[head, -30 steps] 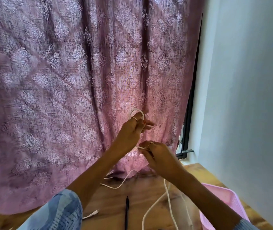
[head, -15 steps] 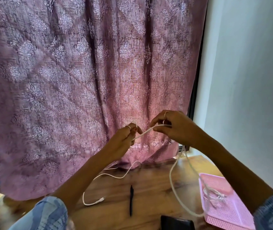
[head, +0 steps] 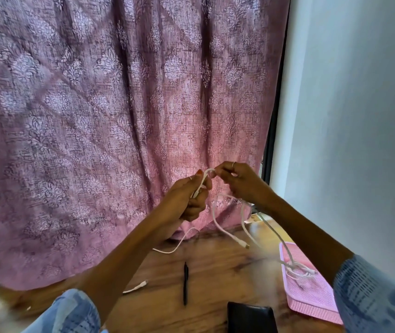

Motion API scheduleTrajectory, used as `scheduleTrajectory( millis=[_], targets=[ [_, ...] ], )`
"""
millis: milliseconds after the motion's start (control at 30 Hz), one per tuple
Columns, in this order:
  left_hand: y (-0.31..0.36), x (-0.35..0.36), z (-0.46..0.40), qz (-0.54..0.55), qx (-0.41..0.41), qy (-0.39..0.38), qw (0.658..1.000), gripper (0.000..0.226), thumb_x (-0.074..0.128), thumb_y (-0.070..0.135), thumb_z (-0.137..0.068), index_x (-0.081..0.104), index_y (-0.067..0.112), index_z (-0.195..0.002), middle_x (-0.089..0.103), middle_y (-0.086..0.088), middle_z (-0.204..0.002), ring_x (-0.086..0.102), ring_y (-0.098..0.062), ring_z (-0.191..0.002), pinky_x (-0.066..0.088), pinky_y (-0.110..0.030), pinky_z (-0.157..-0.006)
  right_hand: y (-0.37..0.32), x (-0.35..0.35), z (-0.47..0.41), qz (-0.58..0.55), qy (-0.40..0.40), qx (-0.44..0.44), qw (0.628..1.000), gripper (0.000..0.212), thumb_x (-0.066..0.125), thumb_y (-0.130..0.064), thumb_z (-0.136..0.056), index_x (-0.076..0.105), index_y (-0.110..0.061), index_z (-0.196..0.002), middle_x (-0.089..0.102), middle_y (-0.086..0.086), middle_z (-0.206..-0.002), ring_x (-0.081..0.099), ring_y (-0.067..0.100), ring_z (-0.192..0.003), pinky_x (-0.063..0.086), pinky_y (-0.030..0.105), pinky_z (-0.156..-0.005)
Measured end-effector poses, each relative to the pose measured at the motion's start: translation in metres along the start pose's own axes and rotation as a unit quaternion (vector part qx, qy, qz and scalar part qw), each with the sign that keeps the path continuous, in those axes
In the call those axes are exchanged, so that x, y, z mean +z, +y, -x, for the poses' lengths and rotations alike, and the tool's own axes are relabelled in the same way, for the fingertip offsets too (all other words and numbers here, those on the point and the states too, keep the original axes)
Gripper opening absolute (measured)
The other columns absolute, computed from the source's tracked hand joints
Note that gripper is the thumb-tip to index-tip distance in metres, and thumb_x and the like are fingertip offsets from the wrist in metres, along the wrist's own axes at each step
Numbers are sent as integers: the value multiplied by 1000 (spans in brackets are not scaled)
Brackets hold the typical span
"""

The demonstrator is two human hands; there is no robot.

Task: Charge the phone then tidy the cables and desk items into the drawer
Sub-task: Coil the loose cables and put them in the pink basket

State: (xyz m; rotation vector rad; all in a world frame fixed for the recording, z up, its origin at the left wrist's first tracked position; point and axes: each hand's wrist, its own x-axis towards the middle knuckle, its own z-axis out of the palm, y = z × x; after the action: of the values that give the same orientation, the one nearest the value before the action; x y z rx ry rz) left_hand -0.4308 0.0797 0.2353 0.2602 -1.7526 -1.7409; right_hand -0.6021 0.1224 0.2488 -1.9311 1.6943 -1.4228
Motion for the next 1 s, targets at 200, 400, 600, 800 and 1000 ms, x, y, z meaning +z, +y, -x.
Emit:
scheduleTrajectory(
  millis=[200, 400, 600, 800, 1000],
  targets=[
    [8, 12, -12, 222, 46, 9, 974, 22, 39, 24, -94, 50, 8, -85, 31, 8, -44, 24, -3, -33, 21, -16, -35, 4, 27, 18, -116, -59, 76, 988, 43, 38, -17, -102, 58, -31, -66, 39, -2, -59, 30, 11, -48, 25, 26, -45],
    [14, 16, -21, 273, 88, 36, 957, 12, 45, 15, -85, 55, 9, -90, 60, 2, -60, 58, -10, -54, 51, -24, -55, 8, 32, 31, -57, -138, 98, 984, 20, 36, -10, -101, 54, -4, -103, 41, 2, -59, 34, 10, -50, 29, 21, -46],
    [14, 16, -25, 62, 146, 101, 982, 21, 33, 8, -100, 50, 16, -109, 74, 3, -93, 67, -12, -92, 39, -40, -101, 2, 33, 45, 11, -231, 48, 972, 12, 42, -7, -98, 49, -17, -97, 48, -3, -57, 43, 10, -49, 37, 24, -49],
    [-2, 5, -21, -368, 230, 94, 896, 26, 33, 21, -98, 34, 20, -124, 66, 10, -96, 63, -20, -93, 43, -28, -83, -13, 24, 52, 32, -225, 8, 974, 14, 41, -10, -99, 52, -17, -94, 51, -5, -59, 46, 3, -47, 41, 19, -50],
    [-9, -2, -10, -654, 229, 42, 720, 50, 37, 23, -101, 23, 13, -147, 67, -18, -88, 62, -35, -86, 43, -35, -75, -21, 6, 47, 176, -180, -21, 968, 15, 53, -20, -96, 60, -14, -83, 51, -10, -60, 50, -6, -50, 34, 11, -52]
  ],
)
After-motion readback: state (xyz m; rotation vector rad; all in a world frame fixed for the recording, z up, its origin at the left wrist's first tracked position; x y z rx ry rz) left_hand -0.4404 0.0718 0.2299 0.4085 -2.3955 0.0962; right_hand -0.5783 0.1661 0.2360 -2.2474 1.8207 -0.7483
